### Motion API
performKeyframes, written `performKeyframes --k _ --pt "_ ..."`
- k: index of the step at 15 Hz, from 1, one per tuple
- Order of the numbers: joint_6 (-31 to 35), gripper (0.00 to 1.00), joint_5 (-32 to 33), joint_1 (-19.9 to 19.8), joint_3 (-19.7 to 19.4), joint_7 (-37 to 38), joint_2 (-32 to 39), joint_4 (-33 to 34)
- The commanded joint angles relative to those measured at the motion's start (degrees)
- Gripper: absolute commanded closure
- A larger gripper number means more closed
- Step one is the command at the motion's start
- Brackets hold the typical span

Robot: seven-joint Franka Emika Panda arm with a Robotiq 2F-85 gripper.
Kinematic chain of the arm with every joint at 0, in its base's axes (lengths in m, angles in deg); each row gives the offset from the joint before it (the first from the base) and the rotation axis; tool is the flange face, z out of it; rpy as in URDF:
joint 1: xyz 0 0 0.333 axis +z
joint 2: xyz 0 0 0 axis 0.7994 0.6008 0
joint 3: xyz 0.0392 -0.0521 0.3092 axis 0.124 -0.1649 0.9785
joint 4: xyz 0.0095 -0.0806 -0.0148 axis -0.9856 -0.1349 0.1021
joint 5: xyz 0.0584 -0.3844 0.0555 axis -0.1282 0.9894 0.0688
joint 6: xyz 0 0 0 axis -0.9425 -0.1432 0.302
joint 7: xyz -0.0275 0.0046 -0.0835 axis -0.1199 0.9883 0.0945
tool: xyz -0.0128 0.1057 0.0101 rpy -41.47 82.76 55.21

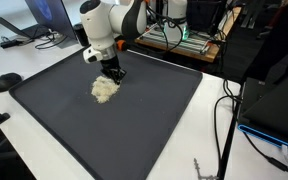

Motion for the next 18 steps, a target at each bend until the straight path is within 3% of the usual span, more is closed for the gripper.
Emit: performKeyframes --k 1,10,11,13,18 --pt "-1.06 0.99 -0.54 -0.24 0.25 -1.21 0.00 0.25" --pt "-0.58 0.99 0.03 0.13 -0.23 -0.69 -0.28 -0.08" --pt "-0.46 0.71 0.81 0.68 -0.88 0.03 -0.45 -0.16" --pt "0.13 0.63 1.58 1.20 -1.53 0.54 -1.46 -0.75" --pt "-1.50 0.29 1.52 1.27 -1.47 0.03 -4.88 -2.17"
